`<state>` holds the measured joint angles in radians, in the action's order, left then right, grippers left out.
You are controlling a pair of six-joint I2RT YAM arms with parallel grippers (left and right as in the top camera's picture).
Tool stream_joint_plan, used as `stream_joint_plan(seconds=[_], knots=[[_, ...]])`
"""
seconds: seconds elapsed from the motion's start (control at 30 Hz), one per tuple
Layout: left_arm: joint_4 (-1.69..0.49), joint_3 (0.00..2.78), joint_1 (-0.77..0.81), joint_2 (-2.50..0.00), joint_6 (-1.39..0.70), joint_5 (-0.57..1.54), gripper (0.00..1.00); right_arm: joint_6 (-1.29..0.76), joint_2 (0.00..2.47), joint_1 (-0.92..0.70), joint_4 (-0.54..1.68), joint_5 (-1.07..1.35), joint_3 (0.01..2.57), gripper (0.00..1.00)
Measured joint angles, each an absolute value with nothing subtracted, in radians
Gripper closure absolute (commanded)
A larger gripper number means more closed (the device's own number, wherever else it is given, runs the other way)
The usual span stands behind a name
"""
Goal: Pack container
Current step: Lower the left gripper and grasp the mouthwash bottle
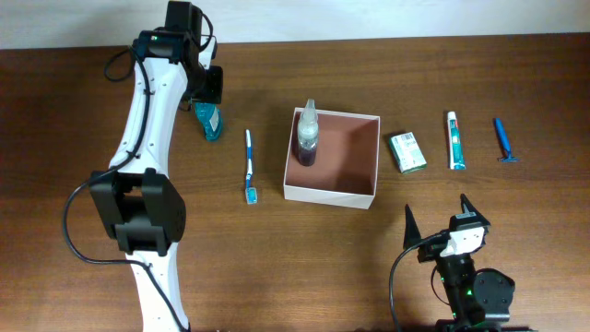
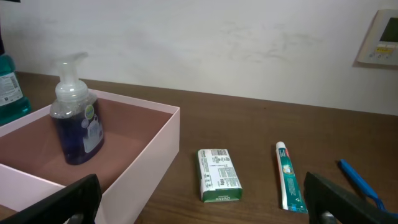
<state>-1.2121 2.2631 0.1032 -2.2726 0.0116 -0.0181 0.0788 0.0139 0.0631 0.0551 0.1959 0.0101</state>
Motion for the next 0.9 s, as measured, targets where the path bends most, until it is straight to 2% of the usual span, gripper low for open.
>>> stream_joint_plan(seconds=[0.23,0.33,0.9], knots=[[-1.212,2.263,0.103,-2.273,0.012,-0.019,0.57,0.079,0.014,0.063,0.055,0.196,0.01,0.01],[-1.212,2.263,0.103,-2.273,0.012,-0.019,0.62,0.078,0.014,0.063,0.055,0.196,0.01,0.01],[-1.211,2.263,0.103,-2.273,0.012,-0.023,0.67,0.078,0.014,0.063,0.055,0.196,0.01,0.01]])
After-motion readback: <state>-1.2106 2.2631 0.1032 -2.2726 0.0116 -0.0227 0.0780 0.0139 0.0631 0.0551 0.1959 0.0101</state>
